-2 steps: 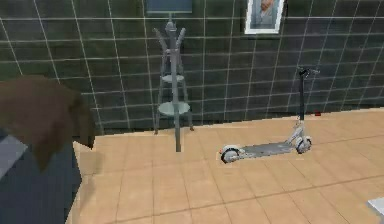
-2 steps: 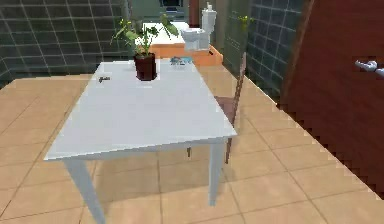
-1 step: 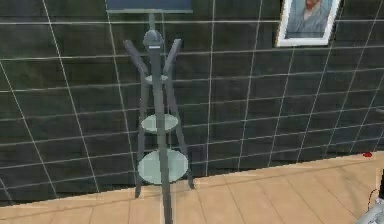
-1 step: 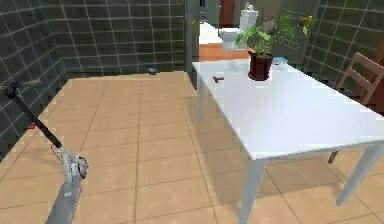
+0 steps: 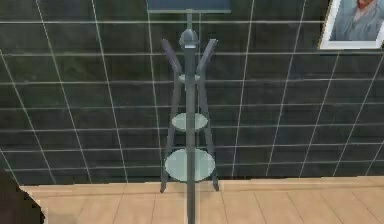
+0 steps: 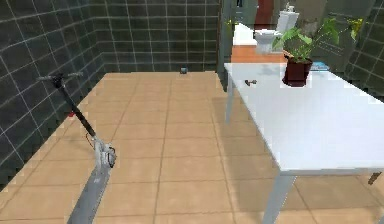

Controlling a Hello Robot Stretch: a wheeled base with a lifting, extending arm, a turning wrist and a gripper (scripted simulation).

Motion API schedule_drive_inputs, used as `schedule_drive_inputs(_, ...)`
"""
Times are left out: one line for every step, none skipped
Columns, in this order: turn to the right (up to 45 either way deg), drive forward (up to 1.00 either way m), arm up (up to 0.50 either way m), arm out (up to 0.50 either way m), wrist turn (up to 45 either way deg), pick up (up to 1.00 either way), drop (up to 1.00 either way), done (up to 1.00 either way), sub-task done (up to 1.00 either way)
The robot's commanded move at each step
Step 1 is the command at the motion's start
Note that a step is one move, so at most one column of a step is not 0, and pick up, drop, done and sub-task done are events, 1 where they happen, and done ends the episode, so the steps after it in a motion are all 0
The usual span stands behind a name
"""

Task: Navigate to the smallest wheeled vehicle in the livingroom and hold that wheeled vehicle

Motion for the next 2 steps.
schedule_drive_inputs(0.0,0.35,0.00,0.00,0.0,0.00,0.00,0.00,0.00)
schedule_drive_inputs(45.0,0.00,0.00,0.00,0.0,0.00,0.00,0.00,0.00)
